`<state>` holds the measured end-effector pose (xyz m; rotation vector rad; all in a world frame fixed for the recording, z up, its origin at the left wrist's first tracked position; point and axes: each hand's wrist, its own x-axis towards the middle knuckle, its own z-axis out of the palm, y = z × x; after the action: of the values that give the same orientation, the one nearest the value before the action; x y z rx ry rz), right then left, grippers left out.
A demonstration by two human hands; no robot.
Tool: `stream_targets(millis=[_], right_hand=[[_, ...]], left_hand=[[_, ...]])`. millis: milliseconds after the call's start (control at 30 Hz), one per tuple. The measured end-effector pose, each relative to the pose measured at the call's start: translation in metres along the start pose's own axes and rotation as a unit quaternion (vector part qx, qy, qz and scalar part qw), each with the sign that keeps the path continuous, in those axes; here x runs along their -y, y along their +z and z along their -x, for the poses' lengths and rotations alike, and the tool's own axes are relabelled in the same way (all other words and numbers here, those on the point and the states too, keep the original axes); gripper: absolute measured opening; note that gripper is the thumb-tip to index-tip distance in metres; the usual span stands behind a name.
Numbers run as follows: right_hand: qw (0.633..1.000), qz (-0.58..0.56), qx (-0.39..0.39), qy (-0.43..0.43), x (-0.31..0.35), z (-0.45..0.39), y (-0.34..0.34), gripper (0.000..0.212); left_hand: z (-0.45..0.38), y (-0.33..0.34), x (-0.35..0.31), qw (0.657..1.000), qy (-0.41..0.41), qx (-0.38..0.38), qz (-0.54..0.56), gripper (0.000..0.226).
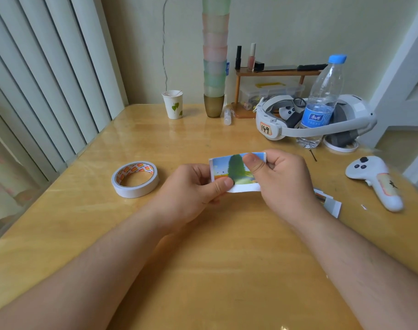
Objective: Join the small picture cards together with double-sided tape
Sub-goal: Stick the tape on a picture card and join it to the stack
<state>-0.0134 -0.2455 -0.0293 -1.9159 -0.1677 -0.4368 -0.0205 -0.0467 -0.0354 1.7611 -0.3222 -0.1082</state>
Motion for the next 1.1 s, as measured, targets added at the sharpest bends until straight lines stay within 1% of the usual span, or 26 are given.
stream_targets(millis=[33,67,100,167,200,333,400,467,533,600,667,733,833,900,967,1033,1100], right_hand=[[0.998,-0.049,0.017,0.034,0.0,0.0,0.0,0.05],[0.993,-0.086,0.045,0.069,0.002,0.001,-0.001,0.047],[0.987,-0.105,0.075,0.098,0.002,0.002,-0.001,0.037],[0.98,-0.114,0.115,0.116,0.001,0.005,0.002,0.012],[0.979,-0.117,0.116,0.117,0.001,0.006,0.003,0.008],[0.979,-0.132,0.098,0.124,0.003,0.004,0.002,0.008],[0.98,-0.12,0.101,0.126,0.004,0.002,-0.003,0.008],[0.986,-0.082,0.094,0.11,0.001,0.001,-0.007,0.016],[0.992,-0.03,0.073,0.098,0.0,0.0,-0.01,0.027],[0.994,-0.009,0.051,0.099,0.001,-0.001,-0.009,0.03],[0.994,-0.016,0.031,0.102,0.003,-0.002,-0.007,0.028],[0.992,-0.049,0.029,0.112,0.004,-0.001,-0.006,0.02],[0.984,-0.099,0.047,0.141,0.002,0.0,-0.004,0.008],[0.98,-0.113,0.051,0.158,0.001,-0.001,-0.005,0.007],[0.983,-0.096,0.045,0.151,0.001,-0.001,-0.005,0.007],[0.988,-0.07,0.038,0.129,0.001,-0.001,-0.004,0.007],[0.992,-0.047,0.037,0.109,0.0,0.0,-0.003,0.007]], left_hand=[[0.0,0.001,-0.001,1.0,0.005,-0.003,0.006,0.015],[0.001,0.002,-0.001,1.0,0.01,-0.004,0.012,0.013],[0.002,0.002,-0.001,1.0,0.014,-0.006,0.02,0.013],[0.003,0.003,0.001,0.999,0.013,-0.007,0.035,0.014],[0.003,0.003,0.001,0.999,0.011,-0.005,0.04,0.015],[0.003,-0.003,-0.001,0.999,-0.004,0.003,0.037,0.016],[0.002,-0.005,0.002,1.0,-0.016,-0.001,0.026,0.024],[0.001,-0.005,0.006,0.999,-0.028,-0.016,0.022,0.027],[-0.001,-0.007,0.007,0.998,-0.039,-0.036,0.021,0.02],[-0.002,-0.009,0.004,0.997,-0.045,-0.05,0.032,0.01],[-0.003,-0.009,0.001,0.995,-0.051,-0.062,0.055,0.006],[-0.003,-0.009,0.0,0.993,-0.055,-0.075,0.073,0.006],[-0.004,-0.01,0.005,0.991,-0.059,-0.079,0.095,0.011],[-0.003,-0.009,0.008,0.991,-0.063,-0.067,0.096,0.018],[-0.003,-0.008,0.009,0.993,-0.062,-0.067,0.077,0.021],[-0.004,-0.007,0.01,0.994,-0.054,-0.085,0.041,0.02],[-0.004,-0.009,0.011,0.993,-0.04,-0.099,-0.041,0.015]])
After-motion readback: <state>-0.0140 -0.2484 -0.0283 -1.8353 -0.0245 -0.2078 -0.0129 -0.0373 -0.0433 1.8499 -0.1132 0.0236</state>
